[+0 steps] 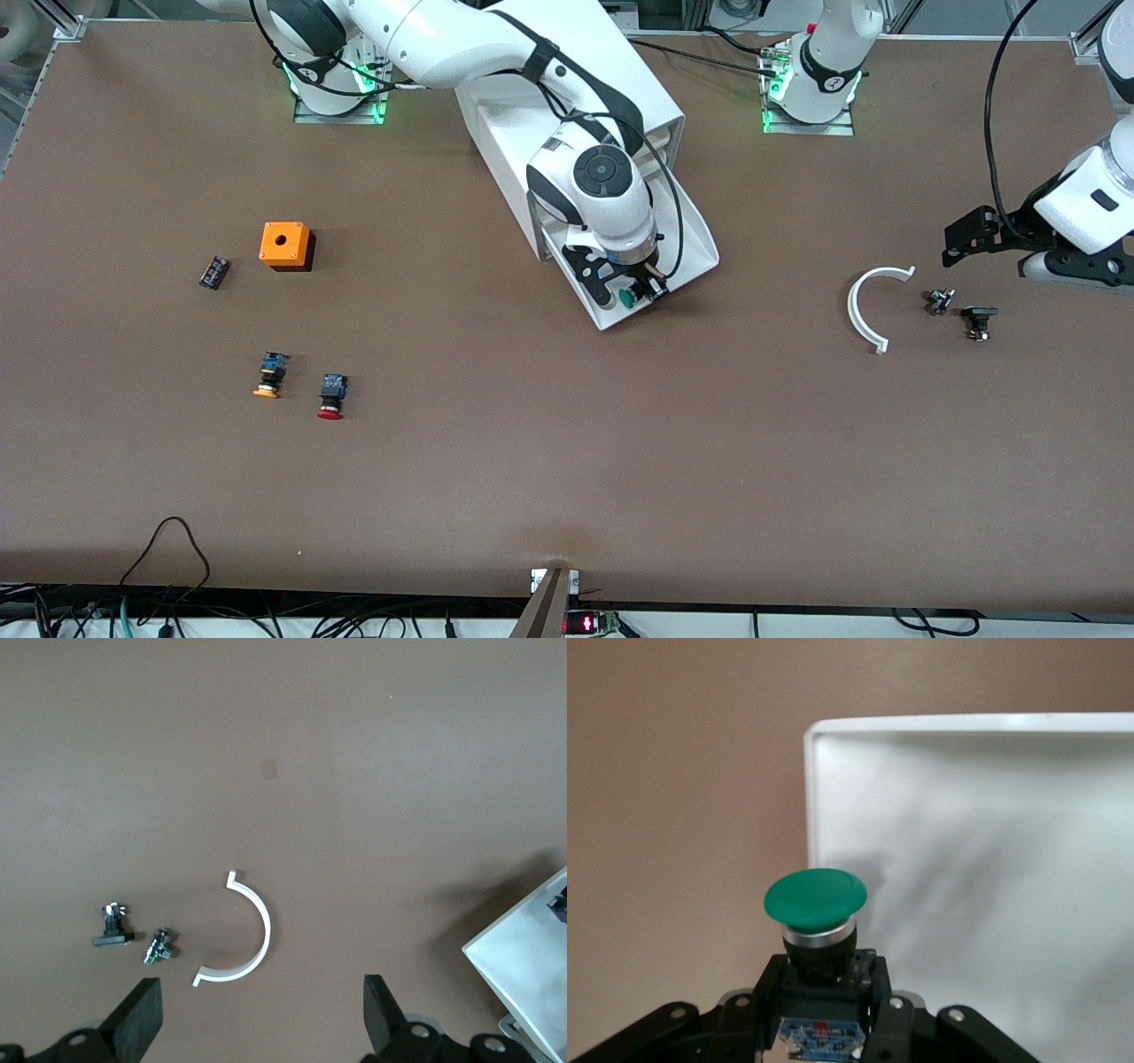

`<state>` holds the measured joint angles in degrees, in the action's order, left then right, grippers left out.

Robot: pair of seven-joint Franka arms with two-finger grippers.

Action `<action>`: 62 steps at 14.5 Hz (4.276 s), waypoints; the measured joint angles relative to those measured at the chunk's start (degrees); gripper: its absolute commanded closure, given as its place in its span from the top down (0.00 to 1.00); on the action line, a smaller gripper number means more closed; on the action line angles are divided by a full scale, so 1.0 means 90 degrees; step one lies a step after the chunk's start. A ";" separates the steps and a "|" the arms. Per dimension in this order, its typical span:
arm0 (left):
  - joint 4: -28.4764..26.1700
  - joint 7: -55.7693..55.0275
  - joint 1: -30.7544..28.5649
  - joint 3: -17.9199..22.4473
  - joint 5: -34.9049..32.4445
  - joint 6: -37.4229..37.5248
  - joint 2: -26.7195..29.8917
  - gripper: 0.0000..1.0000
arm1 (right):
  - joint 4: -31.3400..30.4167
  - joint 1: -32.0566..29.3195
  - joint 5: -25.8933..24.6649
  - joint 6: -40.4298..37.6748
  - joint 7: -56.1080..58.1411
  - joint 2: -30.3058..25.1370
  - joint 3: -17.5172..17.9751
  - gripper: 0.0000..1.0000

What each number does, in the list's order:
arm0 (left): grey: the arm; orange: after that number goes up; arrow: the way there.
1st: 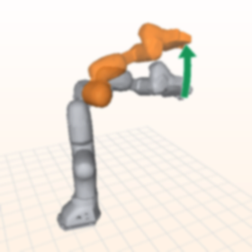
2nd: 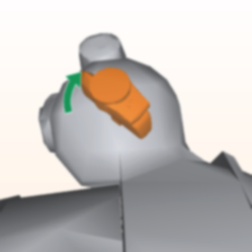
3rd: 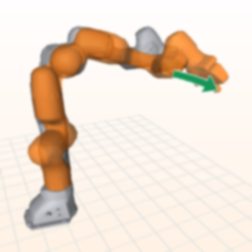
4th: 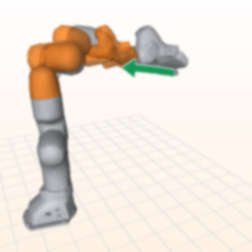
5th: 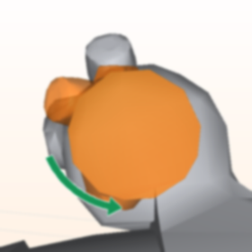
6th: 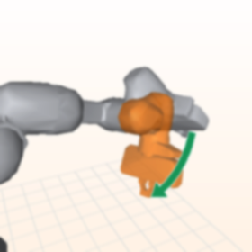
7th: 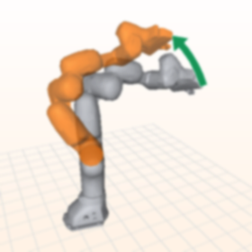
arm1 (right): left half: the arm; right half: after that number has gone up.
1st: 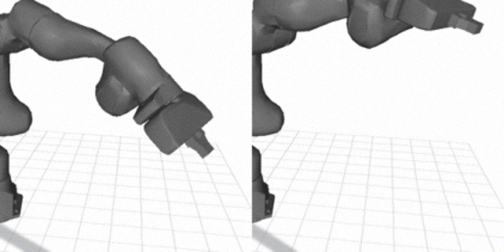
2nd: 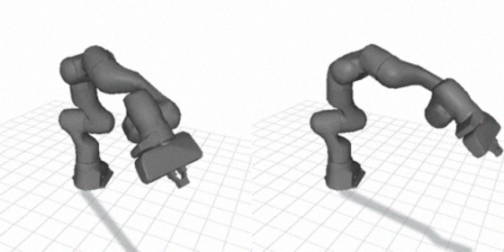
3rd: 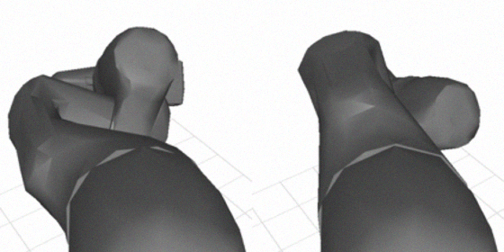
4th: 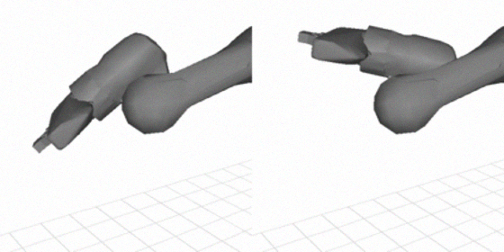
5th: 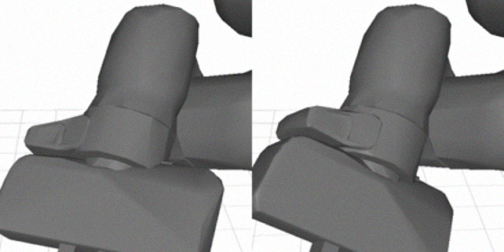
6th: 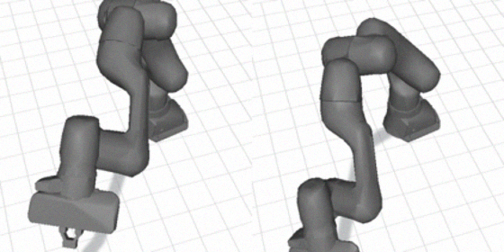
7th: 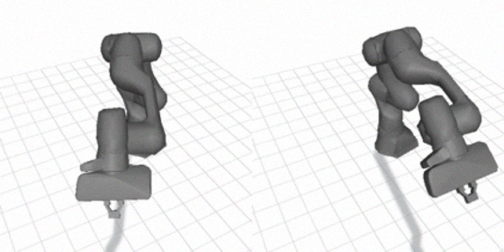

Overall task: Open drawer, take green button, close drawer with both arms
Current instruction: 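Grasp the green button with the right gripper while the left gripper withdraws, then lift the green button out of the drawer with the right gripper, then lower the green button beside the red button and open the right gripper, then retract the right gripper while the left gripper reaches toward the drawer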

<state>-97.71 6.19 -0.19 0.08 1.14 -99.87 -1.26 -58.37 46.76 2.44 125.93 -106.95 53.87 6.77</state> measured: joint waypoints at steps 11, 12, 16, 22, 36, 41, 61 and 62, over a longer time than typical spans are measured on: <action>-0.0193 -0.0060 0.0084 0.0077 0.0004 -0.0025 0.0089 1.00 | 0.0221 -0.1674 0.0705 -0.1280 0.4194 -0.0729 -0.0065 0.00; -0.0193 -0.0061 0.0091 0.0077 0.0005 -0.0025 0.0089 1.00 | 0.0221 -0.1894 0.0813 -0.1364 0.4735 -0.0747 -0.0067 0.00; -0.0193 -0.0064 0.0107 0.0074 0.0006 -0.0025 0.0089 1.00 | 0.0212 -0.2702 0.0945 -0.1963 0.6902 -0.0763 -0.0071 0.00; -0.0193 -0.0065 0.0109 0.0072 0.0007 -0.0025 0.0091 1.00 | -0.0163 -0.3758 0.0916 -0.2487 0.9311 -0.0750 -0.0104 0.00; -0.0193 -0.0077 0.0105 0.0077 0.0007 0.0134 0.0100 1.00 | -0.1951 -0.4149 0.0772 -0.0685 1.0769 -0.0397 -0.0100 0.00; -0.0193 -0.0079 0.0103 0.0079 0.0007 0.0139 0.0100 1.00 | -0.2015 -0.4150 0.0731 -0.0610 1.0769 -0.0306 -0.0100 0.50; -0.0194 -0.0112 0.0114 0.0071 0.0010 0.0162 0.0102 1.00 | -0.2762 -0.4919 0.0141 -0.0952 1.1384 -0.2959 -0.0344 0.99; -0.0196 -0.0112 0.0128 0.0064 0.0030 0.0241 0.0101 1.00 | -0.3038 -0.4944 0.0138 -0.0960 1.1393 -0.3273 -0.0348 0.99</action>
<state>-99.47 5.18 0.97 0.65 1.42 -97.70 -0.35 -85.71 2.27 3.68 117.30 -4.41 24.41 3.63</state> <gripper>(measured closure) 0.000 0.004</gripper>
